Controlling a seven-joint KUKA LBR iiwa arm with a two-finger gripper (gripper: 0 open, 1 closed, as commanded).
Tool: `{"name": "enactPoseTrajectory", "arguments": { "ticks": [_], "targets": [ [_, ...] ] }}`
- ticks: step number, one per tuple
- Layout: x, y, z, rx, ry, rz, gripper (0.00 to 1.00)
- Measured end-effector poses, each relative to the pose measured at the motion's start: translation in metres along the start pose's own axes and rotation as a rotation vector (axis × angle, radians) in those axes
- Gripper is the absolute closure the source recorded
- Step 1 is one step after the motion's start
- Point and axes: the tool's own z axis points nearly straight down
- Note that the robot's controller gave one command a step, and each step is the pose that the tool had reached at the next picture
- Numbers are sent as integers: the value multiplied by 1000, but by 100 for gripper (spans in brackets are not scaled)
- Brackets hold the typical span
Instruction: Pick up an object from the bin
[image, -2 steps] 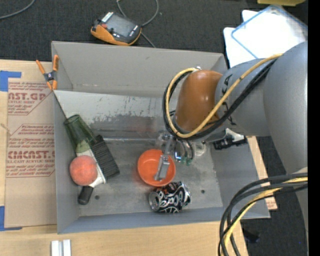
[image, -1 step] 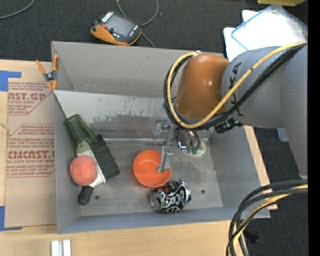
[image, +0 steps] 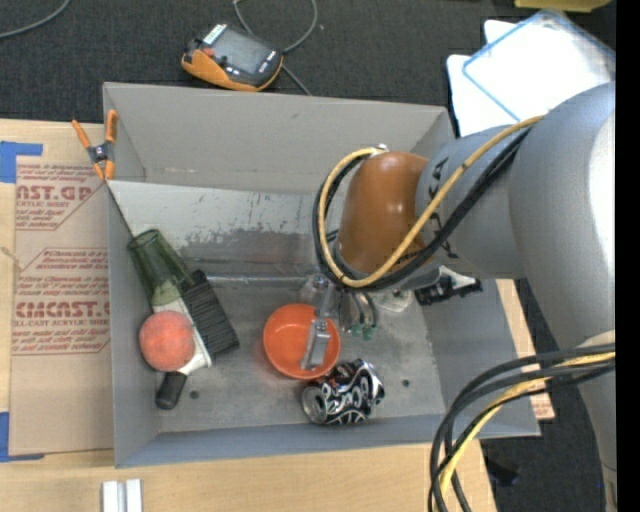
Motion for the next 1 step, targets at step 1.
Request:
{"name": "enactPoseTrajectory", "arguments": {
  "ticks": [1],
  "targets": [
    [-1,15,30,-3,-22,-83,0]
  ]
}}
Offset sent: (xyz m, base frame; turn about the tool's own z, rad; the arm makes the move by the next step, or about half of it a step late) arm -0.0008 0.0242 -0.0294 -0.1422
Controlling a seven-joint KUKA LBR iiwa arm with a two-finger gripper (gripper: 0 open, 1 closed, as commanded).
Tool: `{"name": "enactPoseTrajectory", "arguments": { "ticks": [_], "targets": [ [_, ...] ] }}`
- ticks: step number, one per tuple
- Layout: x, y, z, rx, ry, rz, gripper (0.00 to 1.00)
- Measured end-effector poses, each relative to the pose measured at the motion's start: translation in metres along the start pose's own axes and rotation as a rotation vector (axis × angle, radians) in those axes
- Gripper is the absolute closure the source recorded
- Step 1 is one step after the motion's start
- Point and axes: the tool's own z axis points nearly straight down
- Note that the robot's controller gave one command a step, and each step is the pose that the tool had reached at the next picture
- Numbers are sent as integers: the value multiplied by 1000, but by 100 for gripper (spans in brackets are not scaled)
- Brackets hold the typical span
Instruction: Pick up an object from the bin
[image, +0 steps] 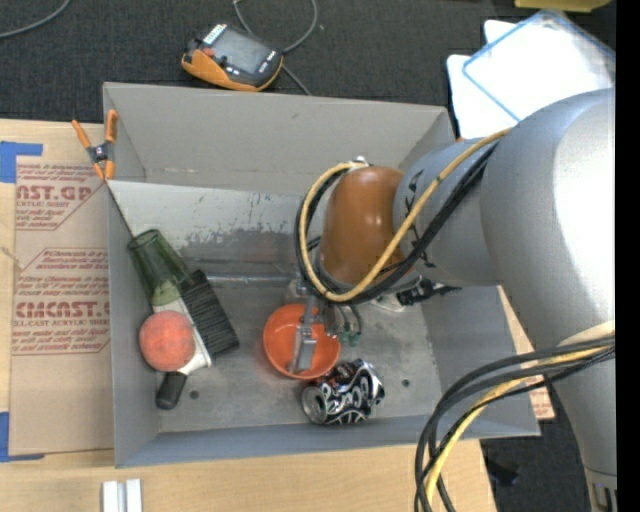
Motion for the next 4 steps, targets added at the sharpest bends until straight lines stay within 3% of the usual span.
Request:
{"name": "enactPoseTrajectory", "arguments": {
  "ticks": [1,4],
  "targets": [
    [4,9,-1,1,11,-58,100],
    [4,10,-17,1,11,-57,100]
  ]
}}
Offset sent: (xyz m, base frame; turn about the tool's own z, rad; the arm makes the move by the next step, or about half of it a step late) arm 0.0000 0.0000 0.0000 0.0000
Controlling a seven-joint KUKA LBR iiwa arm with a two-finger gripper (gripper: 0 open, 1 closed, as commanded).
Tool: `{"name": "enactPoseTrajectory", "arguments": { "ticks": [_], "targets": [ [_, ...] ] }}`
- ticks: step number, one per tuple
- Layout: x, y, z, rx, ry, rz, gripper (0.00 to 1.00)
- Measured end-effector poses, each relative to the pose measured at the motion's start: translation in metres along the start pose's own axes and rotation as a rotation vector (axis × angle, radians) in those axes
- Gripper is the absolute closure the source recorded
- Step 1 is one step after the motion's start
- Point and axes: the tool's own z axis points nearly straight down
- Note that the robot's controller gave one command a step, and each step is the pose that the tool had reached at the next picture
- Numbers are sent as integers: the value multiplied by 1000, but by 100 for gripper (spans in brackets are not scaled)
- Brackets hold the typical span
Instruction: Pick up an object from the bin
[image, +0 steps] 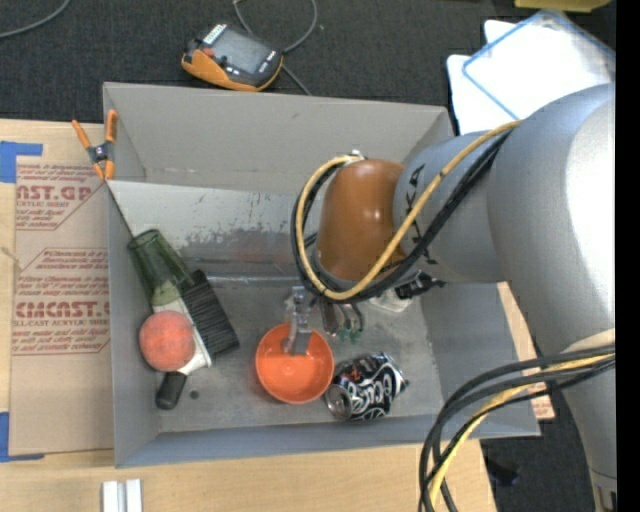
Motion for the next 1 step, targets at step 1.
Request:
{"name": "enactPoseTrajectory", "arguments": {
  "ticks": [1],
  "targets": [
    [2,0,-27,1,10,0,100]
  ]
}}
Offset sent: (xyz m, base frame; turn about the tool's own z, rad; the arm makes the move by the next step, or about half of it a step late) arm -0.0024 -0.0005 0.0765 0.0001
